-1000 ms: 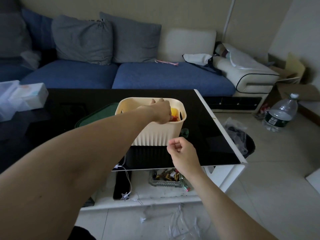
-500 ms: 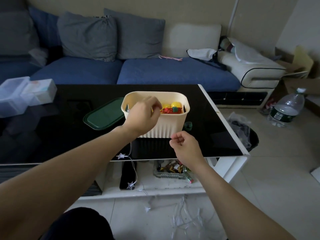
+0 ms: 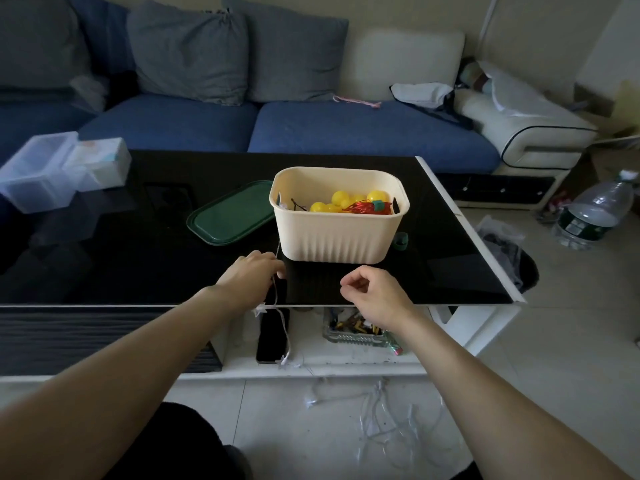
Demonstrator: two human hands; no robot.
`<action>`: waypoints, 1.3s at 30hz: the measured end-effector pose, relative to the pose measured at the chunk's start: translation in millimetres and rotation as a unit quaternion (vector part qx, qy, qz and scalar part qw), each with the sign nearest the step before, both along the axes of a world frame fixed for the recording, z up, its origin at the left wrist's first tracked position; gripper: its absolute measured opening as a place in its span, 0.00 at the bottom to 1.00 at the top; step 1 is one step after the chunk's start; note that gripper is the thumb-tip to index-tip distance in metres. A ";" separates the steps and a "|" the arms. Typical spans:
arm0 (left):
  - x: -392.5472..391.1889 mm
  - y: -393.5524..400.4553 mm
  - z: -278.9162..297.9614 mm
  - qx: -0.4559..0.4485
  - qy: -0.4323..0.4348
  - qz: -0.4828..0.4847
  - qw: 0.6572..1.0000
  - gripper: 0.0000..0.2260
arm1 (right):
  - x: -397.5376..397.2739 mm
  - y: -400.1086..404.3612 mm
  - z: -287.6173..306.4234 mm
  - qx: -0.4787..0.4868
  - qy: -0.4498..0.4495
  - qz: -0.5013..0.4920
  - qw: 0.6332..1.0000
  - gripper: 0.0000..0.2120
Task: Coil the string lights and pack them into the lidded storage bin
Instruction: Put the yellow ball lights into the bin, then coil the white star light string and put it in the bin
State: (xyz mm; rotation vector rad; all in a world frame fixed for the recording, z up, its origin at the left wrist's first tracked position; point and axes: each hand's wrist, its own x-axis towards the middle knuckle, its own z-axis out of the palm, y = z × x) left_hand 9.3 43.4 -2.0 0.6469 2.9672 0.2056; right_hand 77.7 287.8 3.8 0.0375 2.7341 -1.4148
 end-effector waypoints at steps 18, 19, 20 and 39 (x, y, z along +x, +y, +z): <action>15.4 14.0 0.6 0.184 -0.011 -0.036 0.982 0.10 | 3.7 -53.7 -11.7 -0.010 -0.100 0.114 0.988 0.29; 16.5 16.3 1.1 0.202 -0.009 -0.041 0.978 0.08 | 3.1 -56.6 -14.5 -0.018 -0.105 0.114 0.988 0.29; 18.4 19.0 1.8 0.221 -0.014 -0.046 0.974 0.06 | 2.0 -58.7 -16.8 -0.033 -0.104 0.109 0.988 0.26; -3.5 -13.2 -29.5 0.093 0.006 0.062 0.994 0.30 | 11.0 -30.3 20.9 -0.008 -0.176 0.265 0.948 0.13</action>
